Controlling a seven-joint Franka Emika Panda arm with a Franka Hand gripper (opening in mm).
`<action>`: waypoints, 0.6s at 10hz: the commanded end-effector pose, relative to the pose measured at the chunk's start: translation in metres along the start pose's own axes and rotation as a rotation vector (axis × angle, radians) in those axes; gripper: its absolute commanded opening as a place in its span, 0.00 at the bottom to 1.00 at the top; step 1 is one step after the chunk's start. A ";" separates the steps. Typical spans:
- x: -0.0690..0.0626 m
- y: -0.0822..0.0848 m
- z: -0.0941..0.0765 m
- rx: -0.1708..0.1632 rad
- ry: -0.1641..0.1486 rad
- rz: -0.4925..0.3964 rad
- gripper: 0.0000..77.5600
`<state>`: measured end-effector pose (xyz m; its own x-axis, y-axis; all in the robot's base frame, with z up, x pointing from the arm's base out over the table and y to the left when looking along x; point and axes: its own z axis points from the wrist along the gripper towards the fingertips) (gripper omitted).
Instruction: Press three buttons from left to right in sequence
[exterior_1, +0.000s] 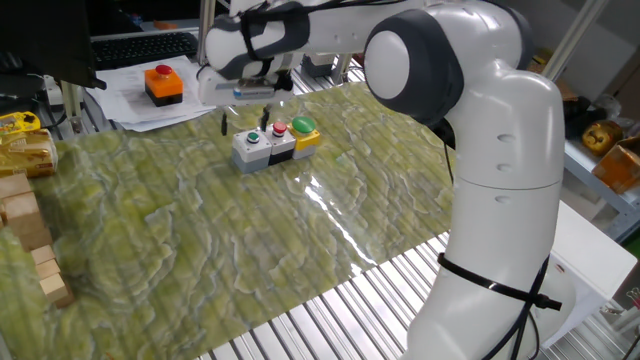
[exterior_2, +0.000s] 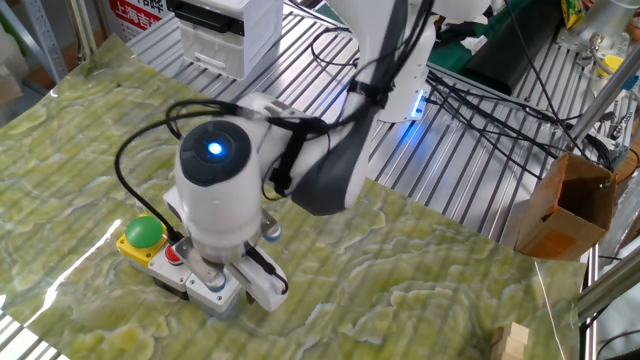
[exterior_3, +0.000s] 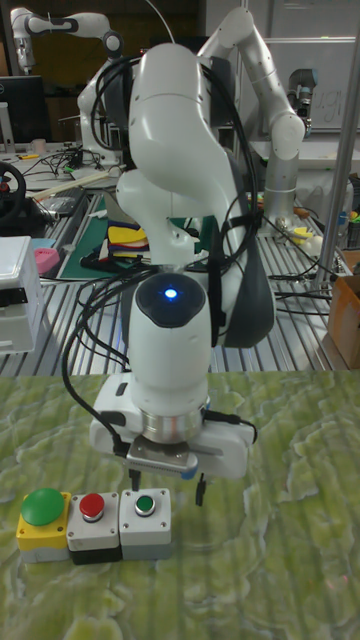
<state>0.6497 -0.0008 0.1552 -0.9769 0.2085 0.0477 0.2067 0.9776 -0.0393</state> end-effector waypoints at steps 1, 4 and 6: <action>-0.002 0.002 0.000 -0.007 -0.012 0.012 1.00; -0.011 0.005 -0.002 -0.015 -0.004 0.015 1.00; -0.012 0.005 0.000 -0.017 -0.006 0.017 1.00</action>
<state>0.6529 0.0007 0.1515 -0.9745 0.2203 0.0431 0.2191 0.9752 -0.0323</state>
